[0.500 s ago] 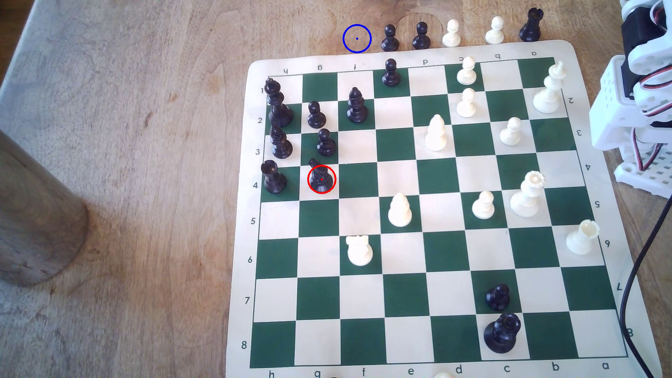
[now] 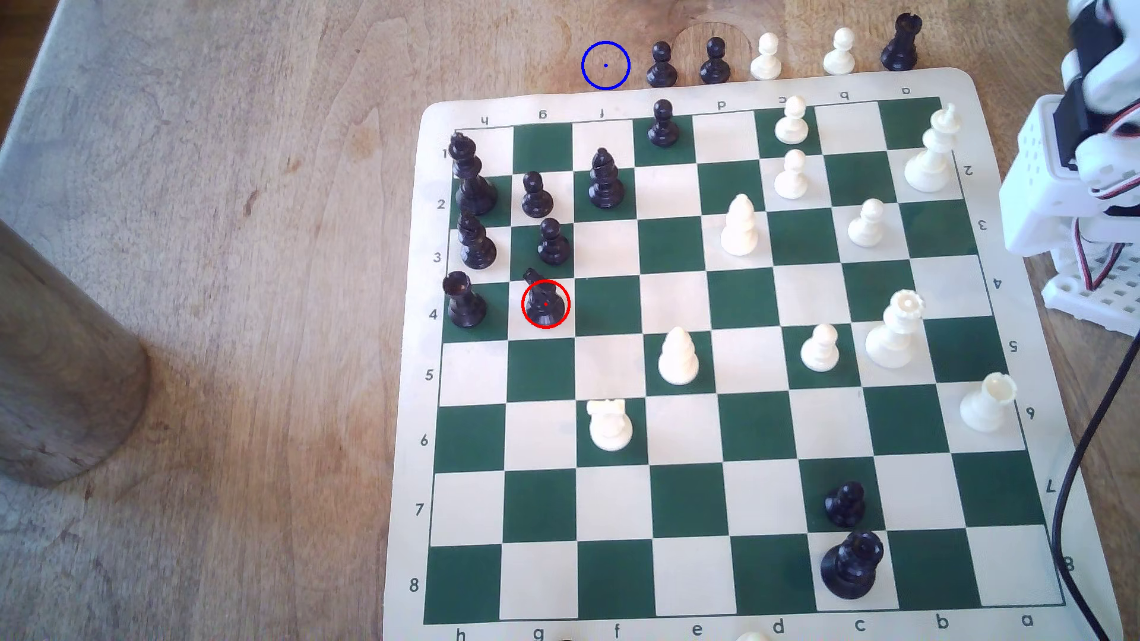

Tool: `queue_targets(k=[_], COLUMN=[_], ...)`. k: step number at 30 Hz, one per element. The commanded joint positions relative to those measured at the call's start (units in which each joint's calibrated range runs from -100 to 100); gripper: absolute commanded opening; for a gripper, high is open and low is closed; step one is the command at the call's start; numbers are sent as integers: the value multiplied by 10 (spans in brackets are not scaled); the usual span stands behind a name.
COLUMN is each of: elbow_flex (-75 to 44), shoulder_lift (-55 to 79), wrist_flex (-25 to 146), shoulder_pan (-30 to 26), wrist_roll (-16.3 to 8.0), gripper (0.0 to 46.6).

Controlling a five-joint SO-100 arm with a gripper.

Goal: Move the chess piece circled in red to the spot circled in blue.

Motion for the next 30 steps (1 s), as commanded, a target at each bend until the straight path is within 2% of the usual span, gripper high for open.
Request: queue_targets(k=[1, 7, 8, 9, 11, 16, 17, 18, 21, 25, 30], elbow_flex=[-121, -182, -200, -205, -212, -290, -316, -322, -327, -360, -465], shoulder_lift=[-3, -3, -2, -1, -1, 24, 55, 69, 91, 169, 326], wrist_flex=[265, 501, 577, 612, 668, 895, 947, 966, 1006, 1020, 1060], shoulder_pan=[7, 18, 18, 17, 5, 0, -12, -15, -14, -9, -2], wrist_roll=[-4, -5, -5, -5, -6, -1, -22, -33, -51, -101, -143], gripper=[2, 7, 65, 77, 2, 2, 2, 2, 3, 3, 3])
